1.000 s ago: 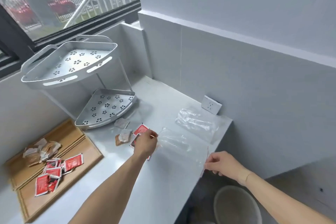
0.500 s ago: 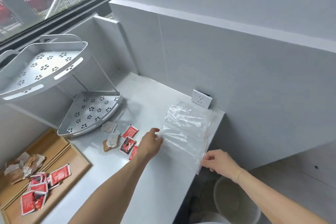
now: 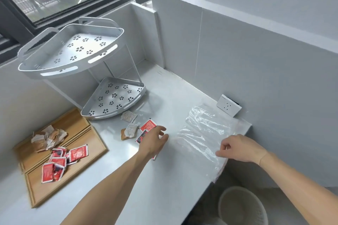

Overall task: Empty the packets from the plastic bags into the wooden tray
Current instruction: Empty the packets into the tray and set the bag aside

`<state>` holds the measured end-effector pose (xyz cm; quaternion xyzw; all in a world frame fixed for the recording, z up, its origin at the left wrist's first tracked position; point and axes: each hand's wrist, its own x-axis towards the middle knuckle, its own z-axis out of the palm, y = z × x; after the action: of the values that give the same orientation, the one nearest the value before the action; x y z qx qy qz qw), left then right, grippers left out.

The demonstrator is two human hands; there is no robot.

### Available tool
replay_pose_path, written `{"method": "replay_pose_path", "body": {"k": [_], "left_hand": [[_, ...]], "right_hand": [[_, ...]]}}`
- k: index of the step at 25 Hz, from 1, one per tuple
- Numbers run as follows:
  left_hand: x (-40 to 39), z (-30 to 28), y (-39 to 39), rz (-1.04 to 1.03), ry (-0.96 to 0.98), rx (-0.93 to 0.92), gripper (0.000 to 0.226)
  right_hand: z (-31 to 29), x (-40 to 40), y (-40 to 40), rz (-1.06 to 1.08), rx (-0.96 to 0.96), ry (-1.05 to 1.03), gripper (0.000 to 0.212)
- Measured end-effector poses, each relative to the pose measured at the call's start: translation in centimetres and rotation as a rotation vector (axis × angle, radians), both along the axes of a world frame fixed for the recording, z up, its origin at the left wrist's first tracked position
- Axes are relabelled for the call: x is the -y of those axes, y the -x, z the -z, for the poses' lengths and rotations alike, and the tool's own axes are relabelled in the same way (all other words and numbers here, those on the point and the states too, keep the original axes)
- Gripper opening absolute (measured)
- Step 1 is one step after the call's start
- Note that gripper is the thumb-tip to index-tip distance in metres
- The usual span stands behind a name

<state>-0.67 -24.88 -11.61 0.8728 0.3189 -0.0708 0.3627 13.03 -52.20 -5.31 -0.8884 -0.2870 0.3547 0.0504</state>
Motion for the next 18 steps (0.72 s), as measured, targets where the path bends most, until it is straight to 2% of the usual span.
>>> {"method": "replay_pose_path", "body": {"k": [10,14,18], "left_hand": [[-8.2,-1.7,7.8,-0.283,-0.070,-0.038,0.035],[-10.0,-1.9,8.9,-0.342,-0.054,-0.082,0.039],[-8.7,-1.0,7.6,-0.231,-0.048,-0.148,0.043]], "right_hand": [[-0.3,-17.6,-1.3,-0.361,0.104,-0.153,0.013],[1.7,-24.6,-1.1,-0.496,0.139,-0.198,0.027],[4.9,-28.2,0.0,-0.607,0.137,-0.151,0.044]]}}
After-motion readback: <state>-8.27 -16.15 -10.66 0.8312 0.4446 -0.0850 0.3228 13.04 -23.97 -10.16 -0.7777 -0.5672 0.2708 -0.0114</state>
